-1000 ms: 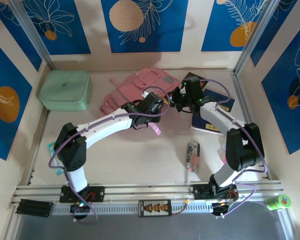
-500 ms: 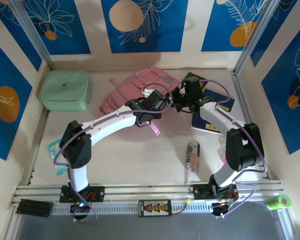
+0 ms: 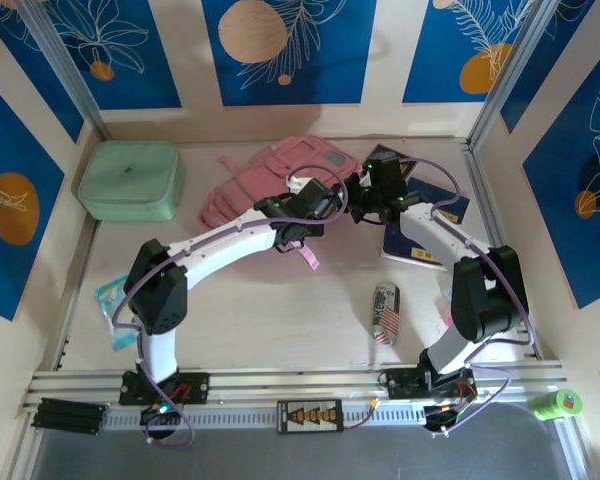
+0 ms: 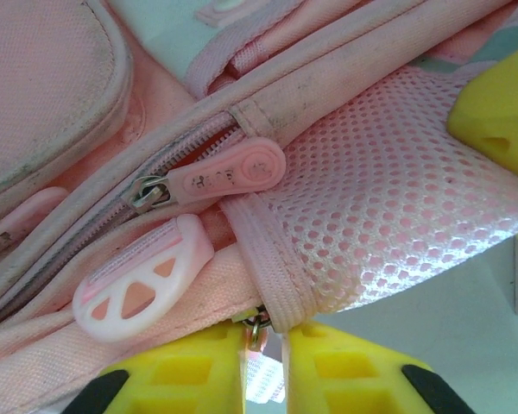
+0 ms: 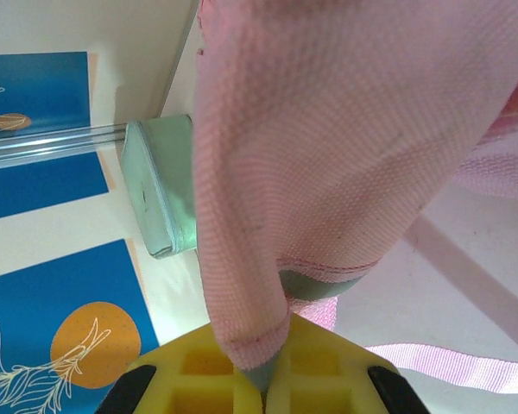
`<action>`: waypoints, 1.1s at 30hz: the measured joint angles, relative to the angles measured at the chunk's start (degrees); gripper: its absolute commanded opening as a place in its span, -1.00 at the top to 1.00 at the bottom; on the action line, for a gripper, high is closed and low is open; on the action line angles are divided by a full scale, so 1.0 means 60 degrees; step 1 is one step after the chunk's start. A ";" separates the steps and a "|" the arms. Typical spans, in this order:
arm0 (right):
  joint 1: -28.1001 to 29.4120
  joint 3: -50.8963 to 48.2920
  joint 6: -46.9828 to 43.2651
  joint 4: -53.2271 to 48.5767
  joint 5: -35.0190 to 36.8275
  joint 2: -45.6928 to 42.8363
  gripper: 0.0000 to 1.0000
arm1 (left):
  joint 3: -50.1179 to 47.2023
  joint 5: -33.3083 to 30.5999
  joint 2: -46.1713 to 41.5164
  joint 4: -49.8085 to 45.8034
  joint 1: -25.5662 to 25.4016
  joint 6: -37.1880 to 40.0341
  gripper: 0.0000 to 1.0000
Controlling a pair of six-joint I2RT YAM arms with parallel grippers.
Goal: Pack the student bag
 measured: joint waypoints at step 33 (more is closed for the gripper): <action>-0.0131 0.0736 -0.0794 -0.0612 -0.0397 0.0933 1.00 | -0.3617 0.1781 -0.2586 0.0539 0.1315 -0.0087 0.47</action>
